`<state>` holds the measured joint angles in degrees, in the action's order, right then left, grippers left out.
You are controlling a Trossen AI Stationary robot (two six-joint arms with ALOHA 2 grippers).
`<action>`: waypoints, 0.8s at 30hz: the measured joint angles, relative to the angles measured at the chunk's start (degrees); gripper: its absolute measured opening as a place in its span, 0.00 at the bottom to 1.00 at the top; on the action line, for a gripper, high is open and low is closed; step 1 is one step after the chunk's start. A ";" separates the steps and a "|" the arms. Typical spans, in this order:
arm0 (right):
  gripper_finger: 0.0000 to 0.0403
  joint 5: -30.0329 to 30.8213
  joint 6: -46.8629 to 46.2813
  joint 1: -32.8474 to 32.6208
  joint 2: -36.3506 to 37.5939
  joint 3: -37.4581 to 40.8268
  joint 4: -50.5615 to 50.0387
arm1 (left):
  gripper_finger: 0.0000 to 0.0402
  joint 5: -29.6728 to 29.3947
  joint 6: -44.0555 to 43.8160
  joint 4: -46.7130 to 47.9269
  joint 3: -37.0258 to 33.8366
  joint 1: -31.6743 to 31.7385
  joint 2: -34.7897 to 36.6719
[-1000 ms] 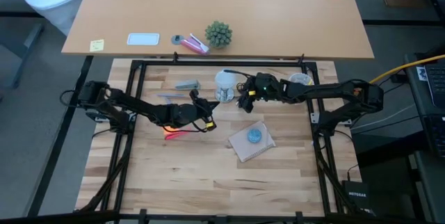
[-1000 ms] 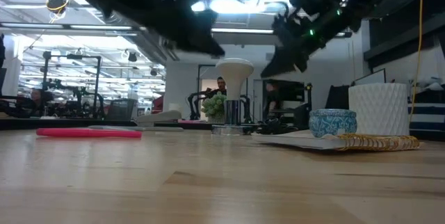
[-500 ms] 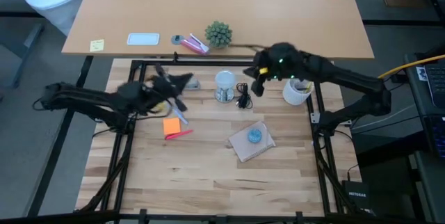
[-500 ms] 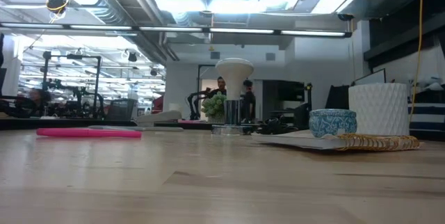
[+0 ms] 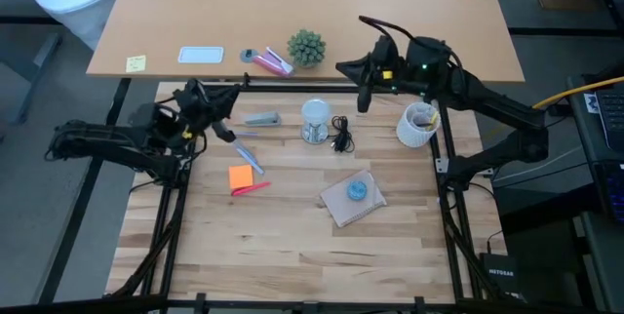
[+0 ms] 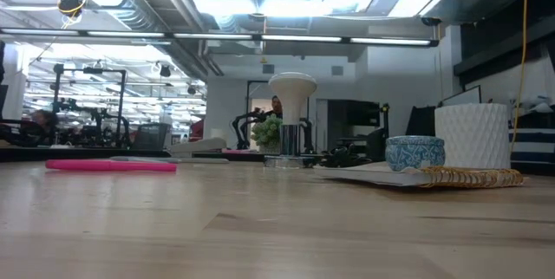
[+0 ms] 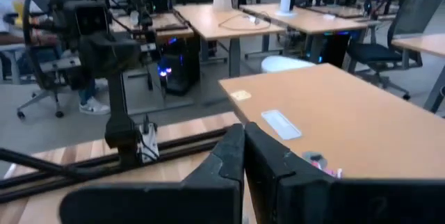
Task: Screw lightbulb
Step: Remove the lightbulb from the lamp
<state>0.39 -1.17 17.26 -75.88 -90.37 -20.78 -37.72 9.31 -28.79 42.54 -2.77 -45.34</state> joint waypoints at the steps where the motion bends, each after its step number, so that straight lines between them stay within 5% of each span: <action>1: 0.03 -0.01 0.00 0.00 0.00 0.00 0.50 | 0.00 0.01 0.31 0.05 0.00 0.25 -0.17; 14: 0.03 -1.93 -2.52 0.00 5.93 0.04 -1.14 | 0.00 0.03 0.21 7.39 -0.02 3.58 -0.81; 24: 0.03 -2.10 -2.14 0.00 21.52 -0.02 -20.93 | 0.00 0.05 -3.26 14.80 -0.02 6.15 -1.31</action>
<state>-1.71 -3.31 17.26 -54.35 -90.39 -41.70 -37.67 6.05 -13.99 42.52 3.38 -46.65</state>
